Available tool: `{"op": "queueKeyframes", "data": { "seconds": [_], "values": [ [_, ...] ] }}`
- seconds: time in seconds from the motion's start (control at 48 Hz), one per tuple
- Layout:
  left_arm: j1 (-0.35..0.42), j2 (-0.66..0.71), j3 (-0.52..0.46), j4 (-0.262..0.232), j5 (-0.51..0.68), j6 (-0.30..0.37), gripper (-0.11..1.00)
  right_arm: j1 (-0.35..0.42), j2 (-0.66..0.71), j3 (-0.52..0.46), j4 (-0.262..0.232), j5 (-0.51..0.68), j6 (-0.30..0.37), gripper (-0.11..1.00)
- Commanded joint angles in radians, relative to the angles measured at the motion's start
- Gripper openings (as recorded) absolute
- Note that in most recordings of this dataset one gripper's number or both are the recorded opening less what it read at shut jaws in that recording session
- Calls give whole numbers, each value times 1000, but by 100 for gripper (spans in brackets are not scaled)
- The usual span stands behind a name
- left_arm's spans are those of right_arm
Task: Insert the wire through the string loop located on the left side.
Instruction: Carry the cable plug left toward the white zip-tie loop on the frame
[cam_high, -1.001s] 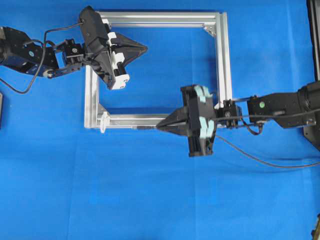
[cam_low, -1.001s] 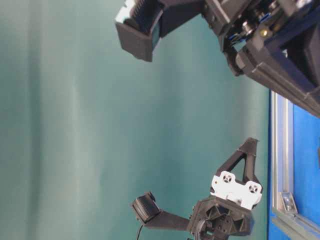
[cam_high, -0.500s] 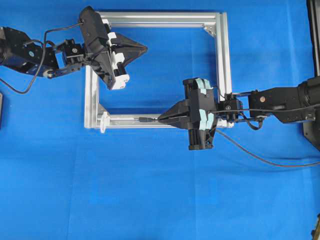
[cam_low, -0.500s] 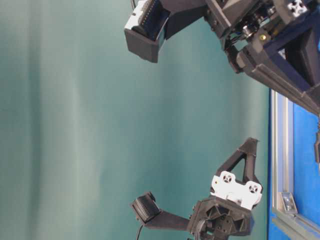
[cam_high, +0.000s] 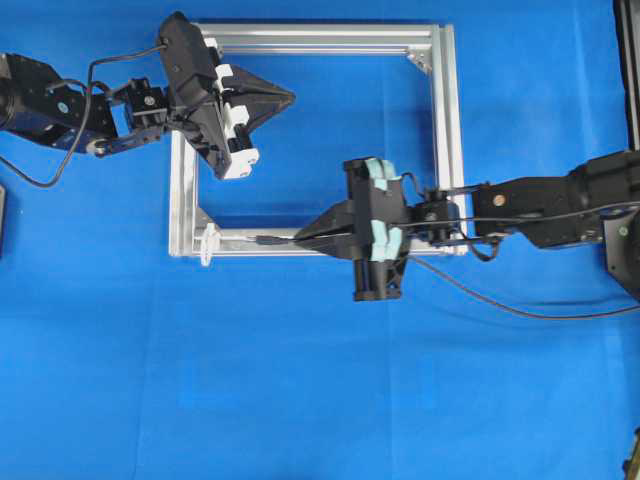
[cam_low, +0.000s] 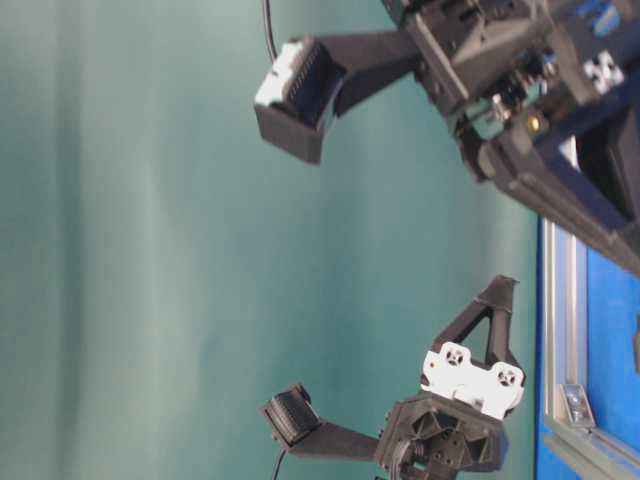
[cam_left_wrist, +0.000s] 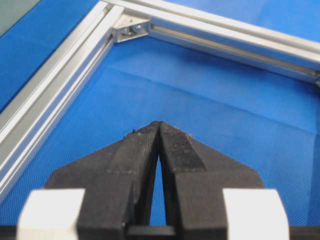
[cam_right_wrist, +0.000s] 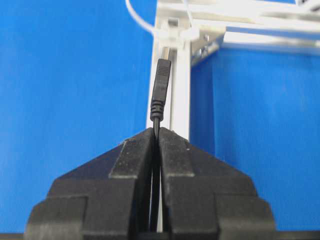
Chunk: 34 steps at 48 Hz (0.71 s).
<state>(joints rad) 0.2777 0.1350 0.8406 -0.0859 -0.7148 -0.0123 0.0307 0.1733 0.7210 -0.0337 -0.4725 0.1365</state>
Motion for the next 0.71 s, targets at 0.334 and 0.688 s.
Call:
{"op": "queueKeyframes", "data": {
  "seconds": [0.334, 0.688],
  "values": [
    [-2, -31, -8, 3, -5, -2, 0, -3, 52, -118, -5, 0, -6, 0],
    [-2, -31, -9, 3, -5, -2, 0, -3, 57, -118, -5, 3, -6, 0]
  ]
}}
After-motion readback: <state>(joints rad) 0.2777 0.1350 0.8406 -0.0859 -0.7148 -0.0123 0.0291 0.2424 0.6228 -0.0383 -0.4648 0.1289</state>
